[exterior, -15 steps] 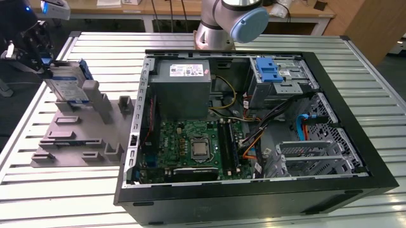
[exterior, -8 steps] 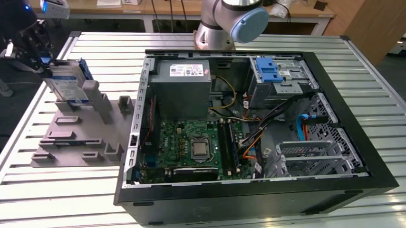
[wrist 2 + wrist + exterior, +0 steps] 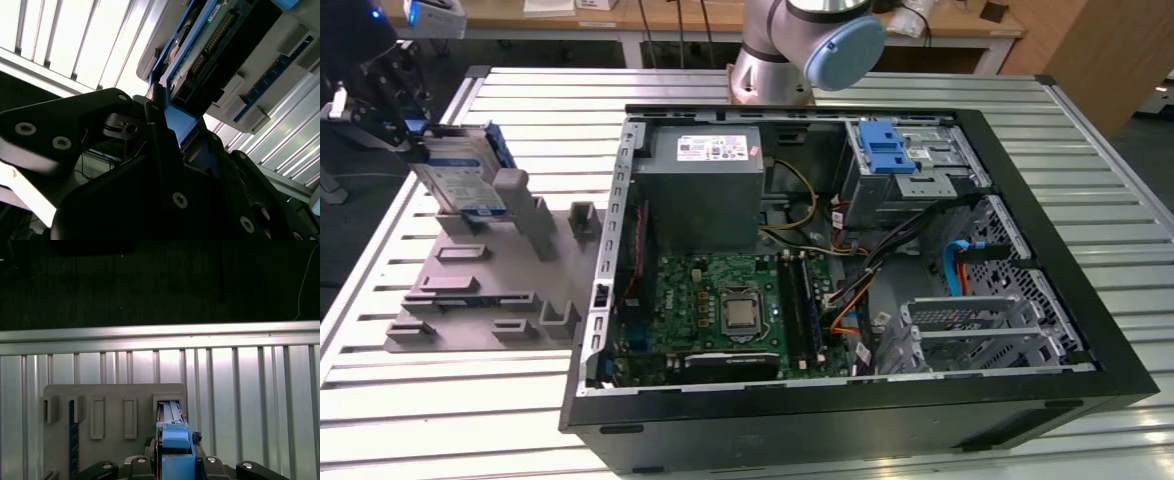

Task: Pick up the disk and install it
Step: 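Pick up the disk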

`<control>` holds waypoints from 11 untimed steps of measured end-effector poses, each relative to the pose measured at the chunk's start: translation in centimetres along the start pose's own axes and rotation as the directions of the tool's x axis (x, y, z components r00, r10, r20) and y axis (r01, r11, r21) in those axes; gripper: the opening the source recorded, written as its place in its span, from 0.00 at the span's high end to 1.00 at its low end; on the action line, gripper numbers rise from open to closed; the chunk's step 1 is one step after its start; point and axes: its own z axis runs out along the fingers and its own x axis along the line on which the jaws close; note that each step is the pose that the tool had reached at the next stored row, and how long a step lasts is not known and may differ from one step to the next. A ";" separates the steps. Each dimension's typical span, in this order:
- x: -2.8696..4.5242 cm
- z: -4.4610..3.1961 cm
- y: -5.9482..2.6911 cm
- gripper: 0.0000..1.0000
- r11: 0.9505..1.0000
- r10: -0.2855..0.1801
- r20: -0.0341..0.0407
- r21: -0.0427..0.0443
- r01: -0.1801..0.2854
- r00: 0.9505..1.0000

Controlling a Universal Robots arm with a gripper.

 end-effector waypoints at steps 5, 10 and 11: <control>-0.02 -0.17 0.00 0.64 1.000 0.000 0.000 0.000 0.000 1.000; -0.03 -0.32 0.01 0.64 1.000 0.000 0.000 0.000 0.000 1.000; -0.04 -0.35 0.01 0.64 1.000 0.000 0.000 0.000 0.000 1.000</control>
